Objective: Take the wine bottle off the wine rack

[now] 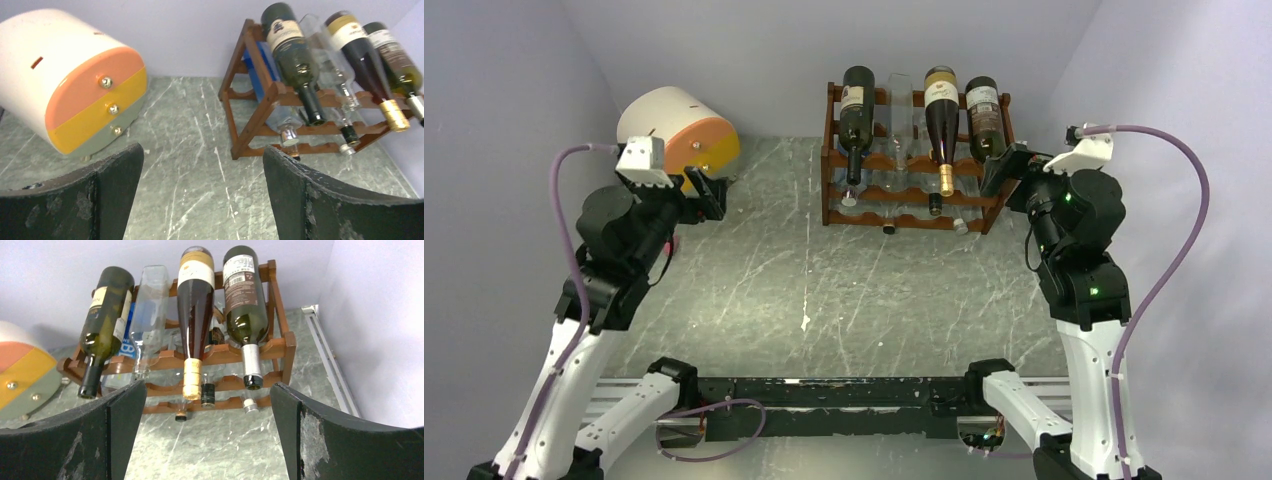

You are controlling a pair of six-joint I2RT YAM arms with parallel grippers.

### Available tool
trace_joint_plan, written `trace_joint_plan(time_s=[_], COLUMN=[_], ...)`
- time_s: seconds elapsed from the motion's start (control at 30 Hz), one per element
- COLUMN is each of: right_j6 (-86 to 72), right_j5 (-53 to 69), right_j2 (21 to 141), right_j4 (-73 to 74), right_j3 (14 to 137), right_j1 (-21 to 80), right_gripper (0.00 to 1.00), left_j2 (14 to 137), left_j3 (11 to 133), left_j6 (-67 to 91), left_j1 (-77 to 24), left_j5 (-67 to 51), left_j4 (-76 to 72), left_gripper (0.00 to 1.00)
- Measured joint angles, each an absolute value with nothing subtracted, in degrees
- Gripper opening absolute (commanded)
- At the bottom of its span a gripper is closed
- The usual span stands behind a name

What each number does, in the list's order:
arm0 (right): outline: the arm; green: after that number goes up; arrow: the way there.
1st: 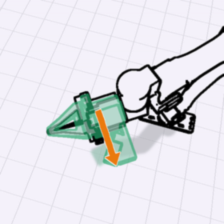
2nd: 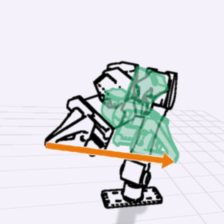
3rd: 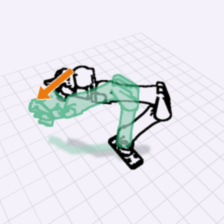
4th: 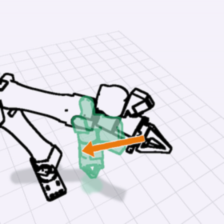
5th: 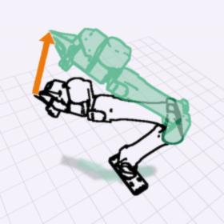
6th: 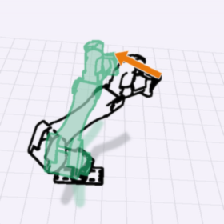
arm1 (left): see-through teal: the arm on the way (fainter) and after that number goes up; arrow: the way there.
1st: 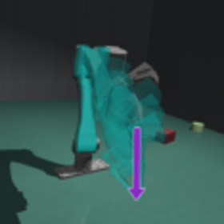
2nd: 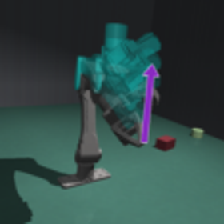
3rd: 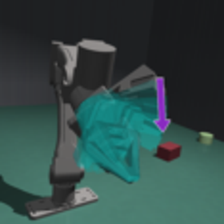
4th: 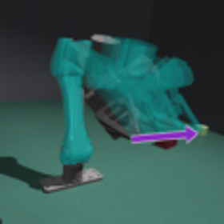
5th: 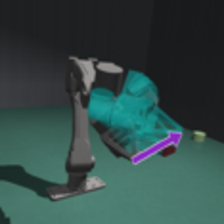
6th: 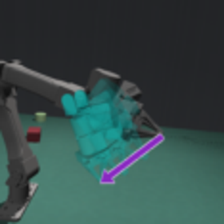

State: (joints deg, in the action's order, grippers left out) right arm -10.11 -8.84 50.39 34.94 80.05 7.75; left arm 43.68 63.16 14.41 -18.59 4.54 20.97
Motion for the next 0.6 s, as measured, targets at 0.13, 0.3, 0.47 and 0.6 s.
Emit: trace_joint_plan(time_s=[0.13, 0.3, 0.47, 0.6], right_j6=[-11.42, -14.92, -17.8, -18.24], right_j5=[-10.52, -11.14, -9.23, -2.37], right_j2=[50.19, 52.34, 56.49, 58.67], right_j4=[33.93, 33.32, 33.32, 32.14], right_j3=[79.7, 79.7, 79.68, 79.24], right_j1=[7.75, 7.75, 7.75, 7.75], right_gripper=[1.0, 1.0, 1.0, 1.0], left_j2=[47.53, 48.64, 48.99, 49.23], left_j3=[64.69, 64.69, 64.77, 64.77], left_j6=[15.09, 16.01, 16.82, 17.41], left_j1=[-18.59, -18.59, -18.59, -18.59], left_j5=[5.85, 5.85, 5.82, 4.84], left_j4=[22.52, 22.98, 23.05, 23.55], left_gripper=[0.93, 0.93, 0.93, 0.93])
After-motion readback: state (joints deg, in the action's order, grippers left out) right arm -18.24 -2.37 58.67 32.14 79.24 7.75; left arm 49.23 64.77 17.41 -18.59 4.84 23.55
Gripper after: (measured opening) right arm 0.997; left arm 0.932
